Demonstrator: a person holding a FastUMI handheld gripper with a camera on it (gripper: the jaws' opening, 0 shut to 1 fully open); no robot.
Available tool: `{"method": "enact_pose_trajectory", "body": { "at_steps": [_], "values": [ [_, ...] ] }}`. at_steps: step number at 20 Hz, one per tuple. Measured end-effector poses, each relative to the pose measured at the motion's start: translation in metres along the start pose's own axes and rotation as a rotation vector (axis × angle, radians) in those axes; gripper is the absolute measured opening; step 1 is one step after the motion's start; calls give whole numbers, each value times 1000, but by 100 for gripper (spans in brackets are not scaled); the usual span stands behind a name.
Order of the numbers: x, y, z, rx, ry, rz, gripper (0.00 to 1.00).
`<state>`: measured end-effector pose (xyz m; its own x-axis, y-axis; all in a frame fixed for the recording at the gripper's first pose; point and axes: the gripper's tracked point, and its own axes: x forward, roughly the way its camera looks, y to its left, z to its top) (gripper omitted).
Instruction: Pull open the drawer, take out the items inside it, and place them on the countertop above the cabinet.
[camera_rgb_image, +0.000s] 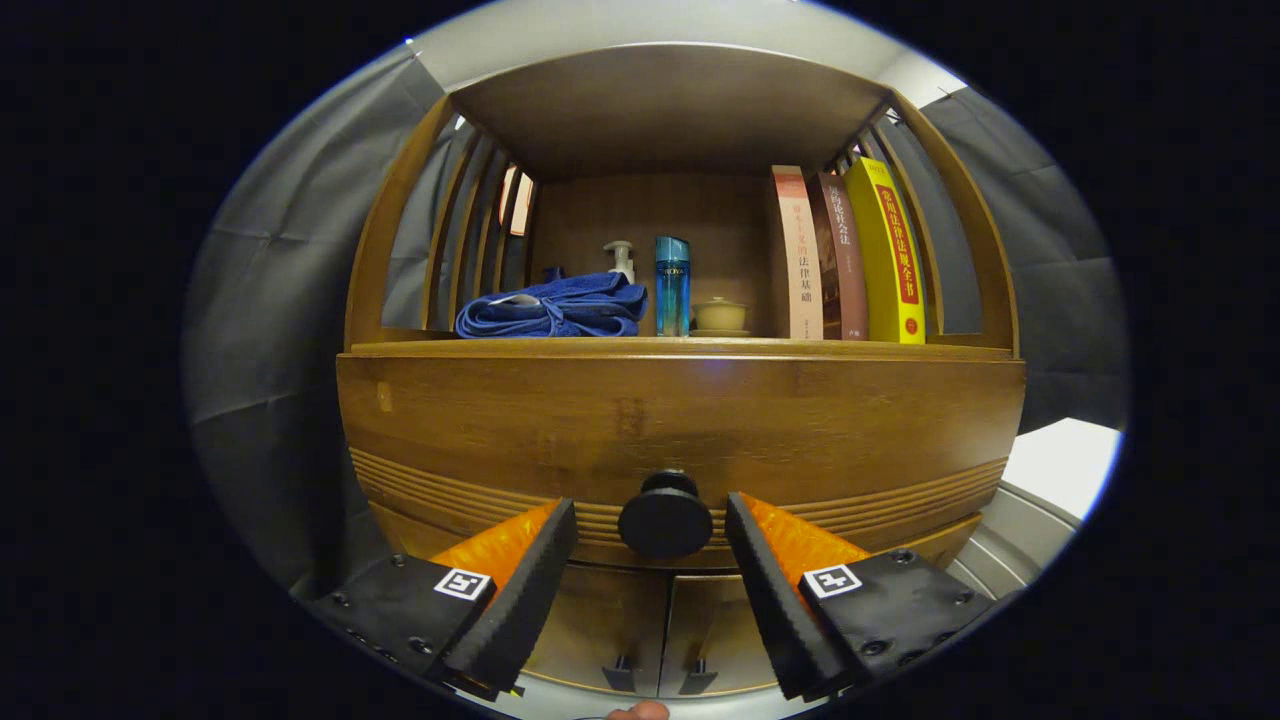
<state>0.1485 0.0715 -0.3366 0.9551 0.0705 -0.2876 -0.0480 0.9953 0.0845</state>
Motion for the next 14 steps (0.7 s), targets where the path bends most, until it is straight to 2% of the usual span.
{"method": "enact_pose_trajectory", "body": {
  "at_steps": [2, 7, 14],
  "values": [
    [4, -5, 2, -11, -6, -22, 98],
    [7, -5, -1, -20, 5, -49, 90],
    [14, -7, -1, -57, -5, -26, 52]
  ]
}}
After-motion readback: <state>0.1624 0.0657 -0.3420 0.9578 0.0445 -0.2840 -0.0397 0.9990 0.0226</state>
